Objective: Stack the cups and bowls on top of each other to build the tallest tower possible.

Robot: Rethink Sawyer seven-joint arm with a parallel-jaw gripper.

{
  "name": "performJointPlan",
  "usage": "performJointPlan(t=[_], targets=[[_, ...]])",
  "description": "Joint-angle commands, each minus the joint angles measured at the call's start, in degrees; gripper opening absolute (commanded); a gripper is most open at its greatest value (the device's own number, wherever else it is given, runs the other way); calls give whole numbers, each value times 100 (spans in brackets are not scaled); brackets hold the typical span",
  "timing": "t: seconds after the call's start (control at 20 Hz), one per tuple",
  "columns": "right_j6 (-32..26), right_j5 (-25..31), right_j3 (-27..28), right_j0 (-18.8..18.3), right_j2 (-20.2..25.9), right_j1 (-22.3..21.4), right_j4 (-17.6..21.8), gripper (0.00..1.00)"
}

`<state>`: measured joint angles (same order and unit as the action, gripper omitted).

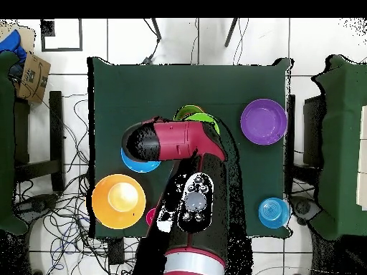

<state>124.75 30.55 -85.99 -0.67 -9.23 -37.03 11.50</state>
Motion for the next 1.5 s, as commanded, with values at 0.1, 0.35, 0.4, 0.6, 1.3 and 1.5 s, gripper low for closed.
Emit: performJointPlan(t=[0.1,0.35,0.4,0.6,1.3,1.5], targets=[[462,-47,-375,43,348,347,-4,0],[425,102,-364,72,336,315,-23,0],[417,132,-387,75,343,294,-33,0],[418,166,-358,81,341,296,-49,0],[390,459,-86,95,329,395,-110,0],[297,769,76,143,273,429,-67,0]])
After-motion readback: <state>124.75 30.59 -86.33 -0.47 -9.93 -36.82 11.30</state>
